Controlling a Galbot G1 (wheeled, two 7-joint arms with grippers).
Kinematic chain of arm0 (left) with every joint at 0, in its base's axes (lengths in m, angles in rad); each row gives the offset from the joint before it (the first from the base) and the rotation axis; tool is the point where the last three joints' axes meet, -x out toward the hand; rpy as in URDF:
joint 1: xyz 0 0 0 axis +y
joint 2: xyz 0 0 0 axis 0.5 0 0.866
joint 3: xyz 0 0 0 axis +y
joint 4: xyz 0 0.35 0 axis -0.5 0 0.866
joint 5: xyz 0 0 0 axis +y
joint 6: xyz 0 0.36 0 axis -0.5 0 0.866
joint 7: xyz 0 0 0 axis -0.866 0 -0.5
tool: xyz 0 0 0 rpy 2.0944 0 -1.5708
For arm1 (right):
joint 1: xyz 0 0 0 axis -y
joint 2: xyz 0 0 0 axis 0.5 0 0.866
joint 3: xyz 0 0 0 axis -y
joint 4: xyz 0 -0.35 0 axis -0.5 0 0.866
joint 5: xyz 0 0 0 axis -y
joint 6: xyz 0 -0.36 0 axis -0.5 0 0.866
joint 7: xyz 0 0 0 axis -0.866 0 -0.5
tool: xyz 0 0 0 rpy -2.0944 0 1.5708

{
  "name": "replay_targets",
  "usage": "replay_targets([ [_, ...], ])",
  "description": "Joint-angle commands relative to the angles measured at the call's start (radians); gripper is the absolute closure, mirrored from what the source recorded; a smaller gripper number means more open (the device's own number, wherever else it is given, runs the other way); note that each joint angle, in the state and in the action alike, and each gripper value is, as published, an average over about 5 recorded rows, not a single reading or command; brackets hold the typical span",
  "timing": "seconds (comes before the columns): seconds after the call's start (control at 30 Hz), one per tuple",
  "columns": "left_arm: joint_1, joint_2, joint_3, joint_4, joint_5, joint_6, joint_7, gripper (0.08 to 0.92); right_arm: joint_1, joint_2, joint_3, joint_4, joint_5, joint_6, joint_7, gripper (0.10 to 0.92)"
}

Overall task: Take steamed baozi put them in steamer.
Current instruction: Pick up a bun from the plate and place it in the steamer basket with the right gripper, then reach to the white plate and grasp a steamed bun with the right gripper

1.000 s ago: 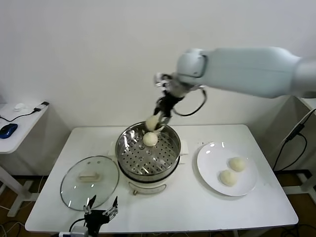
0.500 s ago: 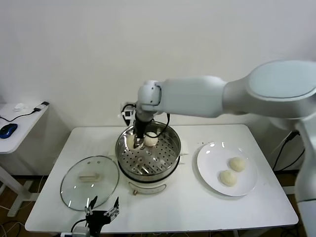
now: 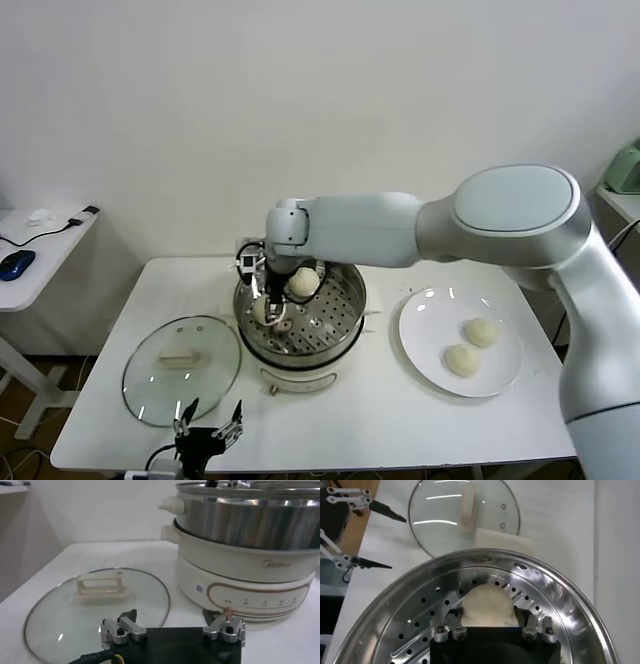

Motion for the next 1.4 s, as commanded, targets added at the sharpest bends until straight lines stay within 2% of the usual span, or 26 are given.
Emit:
replay_targets([
  [0.03, 0.003, 0.000, -0.001, -0.004, 0.001, -0.001, 0.000, 0.177, 0.081, -0.053, 0.000, 0.028, -0.022, 0.090, -0.088, 0.231],
  [0.2, 0.005, -0.001, 0.003, -0.011, 0.007, -0.001, 0.001, 0.177, 0.213, -0.210, -0.026, 0.116, -0.032, 0.230, -0.248, 0.204],
  [0.37, 0.010, -0.001, 0.005, -0.015, 0.012, -0.001, 0.000, 0.177, 0.355, -0.498, -0.117, 0.269, -0.055, 0.281, -0.340, 0.202],
  [0.57, 0.012, 0.003, 0.001, -0.016, 0.011, -0.002, 0.000, 0.177, 0.481, -0.810, -0.305, 0.458, -0.202, 0.276, -0.343, 0.203],
  [0.77, 0.005, 0.007, -0.006, -0.012, 0.006, -0.002, 0.000, 0.177, 0.361, -0.984, -0.346, 0.494, -0.395, 0.273, -0.306, 0.203],
  [1.0, 0.001, 0.003, -0.020, -0.017, -0.010, -0.008, 0.001, 0.177, 0.091, -1.039, -0.222, 0.424, -0.521, 0.257, -0.251, 0.203],
  [1.4, -0.001, -0.001, -0.026, -0.007, -0.011, -0.014, 0.003, 0.177, -0.184, -0.961, -0.020, 0.241, -0.601, 0.240, -0.183, 0.203],
])
